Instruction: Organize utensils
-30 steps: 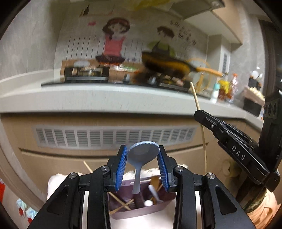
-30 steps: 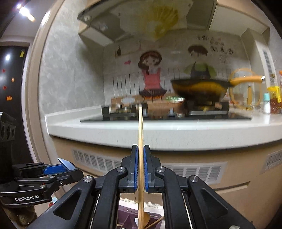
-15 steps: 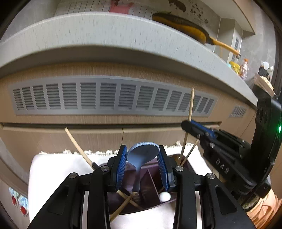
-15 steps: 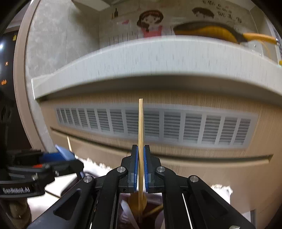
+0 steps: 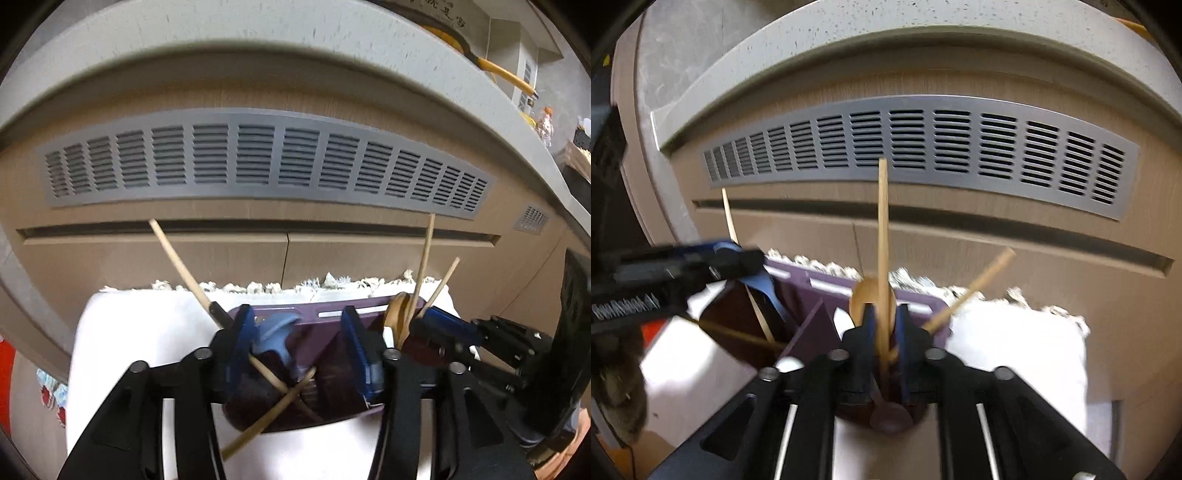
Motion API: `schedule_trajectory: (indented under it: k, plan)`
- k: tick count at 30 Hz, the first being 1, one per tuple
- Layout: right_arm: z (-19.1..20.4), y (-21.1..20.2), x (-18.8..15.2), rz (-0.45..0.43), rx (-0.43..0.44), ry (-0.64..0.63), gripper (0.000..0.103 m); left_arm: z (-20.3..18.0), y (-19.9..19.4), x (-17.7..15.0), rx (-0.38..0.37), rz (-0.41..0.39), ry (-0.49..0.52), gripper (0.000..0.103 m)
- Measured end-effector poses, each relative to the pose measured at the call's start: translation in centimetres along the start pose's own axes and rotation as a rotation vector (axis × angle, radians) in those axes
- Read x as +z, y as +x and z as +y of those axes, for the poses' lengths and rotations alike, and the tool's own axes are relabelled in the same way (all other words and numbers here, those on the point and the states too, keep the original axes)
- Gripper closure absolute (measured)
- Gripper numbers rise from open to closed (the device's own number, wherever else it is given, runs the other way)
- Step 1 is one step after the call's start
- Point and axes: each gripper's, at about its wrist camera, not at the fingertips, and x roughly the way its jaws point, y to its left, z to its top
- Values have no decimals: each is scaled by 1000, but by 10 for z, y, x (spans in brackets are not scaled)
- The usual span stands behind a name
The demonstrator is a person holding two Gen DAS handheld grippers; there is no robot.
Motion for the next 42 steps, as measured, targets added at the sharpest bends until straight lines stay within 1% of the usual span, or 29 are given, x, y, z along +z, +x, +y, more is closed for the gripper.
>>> schedule_trajectory:
  k: [1, 2, 3, 4, 5, 6, 9, 11, 14, 16, 19, 22, 25, 27, 29, 31, 33, 35, 37, 38, 40, 42]
  plan:
    - [0, -5, -2, 3, -11, -2, 64, -1, -6, 0, 6, -13, 4, 50]
    - [-1, -13, -5, -2, -22, 0, 57, -3, -16, 0, 12, -31, 10, 48]
    - [0, -21, -7, -12, -31, 3, 46, -4, -22, 0, 15, -43, 11, 45]
    - [0, -32, -9, -30, -40, 6, 41, -5, -33, 0, 18, -65, 11, 39]
    - [1, -42, -10, -43, -45, 6, 39, -5, -41, 0, 19, -83, 10, 35]
    - [3, -54, -12, -57, -51, 3, 37, -6, -52, -1, 20, -107, 8, 34]
    - [10, -85, -16, -80, -68, 0, 27, -8, -85, -7, 21, -180, -4, 22]
    - [19, -107, -21, -100, -81, -3, 26, -10, -105, -12, 30, -226, -6, 12]
    - [32, -131, -30, -121, -98, -13, 23, -13, -136, -29, 63, -283, -2, 5]
    - [41, -149, -41, -134, -106, -12, 13, -13, -150, -42, 78, -304, -7, 0]
    - [53, -169, -60, -139, -108, -13, 13, -13, -169, -74, 116, -315, -6, 0]
    - [63, -180, -83, -127, -120, -18, 13, -13, -182, -115, 167, -293, 3, 0]
    - [68, -188, -110, -123, -163, -19, 13, -17, -189, -151, 213, -278, 1, 0]
    - [65, -193, -126, -122, -184, 10, 13, -22, -198, -177, 239, -285, 2, 0]
    - [59, -198, -141, -120, -188, 70, 13, -28, -206, -197, 266, -310, 4, 0]
    - [56, -204, -153, -126, -192, 114, 13, -35, -211, -208, 278, -334, 16, 0]
    - [56, -211, -163, -140, -208, 132, 13, -41, -214, -216, 272, -344, 37, 0]
    - [59, -217, -170, -159, -232, 125, 13, -50, -214, -219, 261, -337, 59, 0]
    - [60, -224, -173, -180, -248, 122, 12, -56, -214, -220, 271, -336, 75, 0]
    - [59, -228, -173, -192, -251, 125, 11, -58, -214, -220, 277, -336, 79, 0]
    - [57, -233, -171, -212, -253, 133, 4, -60, -211, -222, 287, -315, 85, 0]
    - [55, -238, -170, -232, -256, 141, 4, -61, -207, -223, 282, -292, 81, 0]
